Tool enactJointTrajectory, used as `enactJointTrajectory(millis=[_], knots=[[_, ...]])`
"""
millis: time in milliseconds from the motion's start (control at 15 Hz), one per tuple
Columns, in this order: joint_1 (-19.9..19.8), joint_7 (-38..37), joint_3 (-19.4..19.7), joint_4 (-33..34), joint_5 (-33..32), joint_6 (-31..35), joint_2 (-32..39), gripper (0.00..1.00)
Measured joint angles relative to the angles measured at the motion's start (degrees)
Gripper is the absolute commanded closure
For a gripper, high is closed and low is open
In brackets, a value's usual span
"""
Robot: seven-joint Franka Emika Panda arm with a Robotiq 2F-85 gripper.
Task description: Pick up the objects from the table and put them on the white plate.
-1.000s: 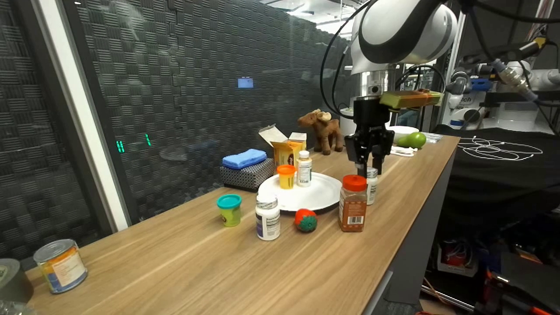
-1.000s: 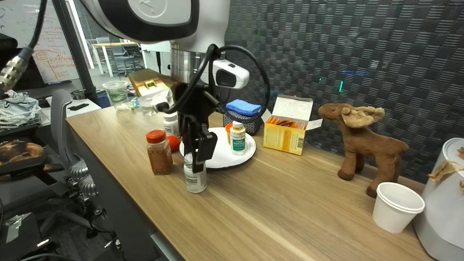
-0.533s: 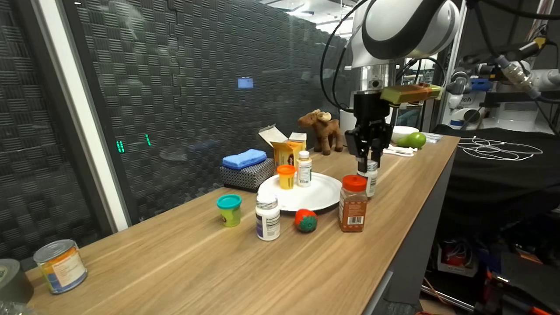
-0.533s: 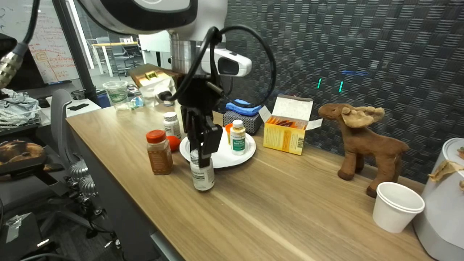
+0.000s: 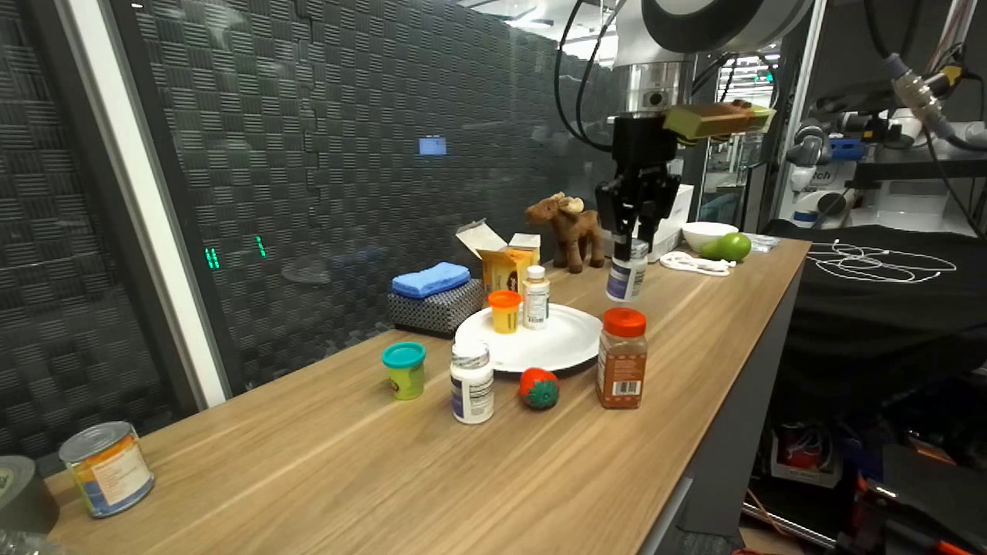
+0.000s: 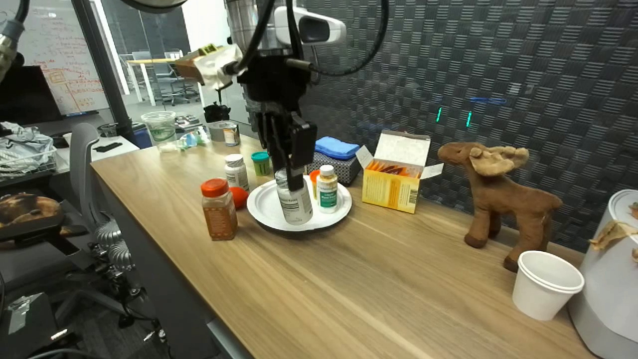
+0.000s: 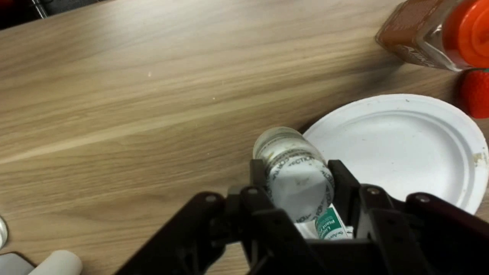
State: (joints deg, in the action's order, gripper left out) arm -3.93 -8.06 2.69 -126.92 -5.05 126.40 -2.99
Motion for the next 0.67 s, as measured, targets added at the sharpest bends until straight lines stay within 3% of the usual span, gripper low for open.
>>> enactJointTrajectory(millis=[667], knots=[[1.39,1.99,-0.92,5.10,0.07,0.95,6.82,0.81]])
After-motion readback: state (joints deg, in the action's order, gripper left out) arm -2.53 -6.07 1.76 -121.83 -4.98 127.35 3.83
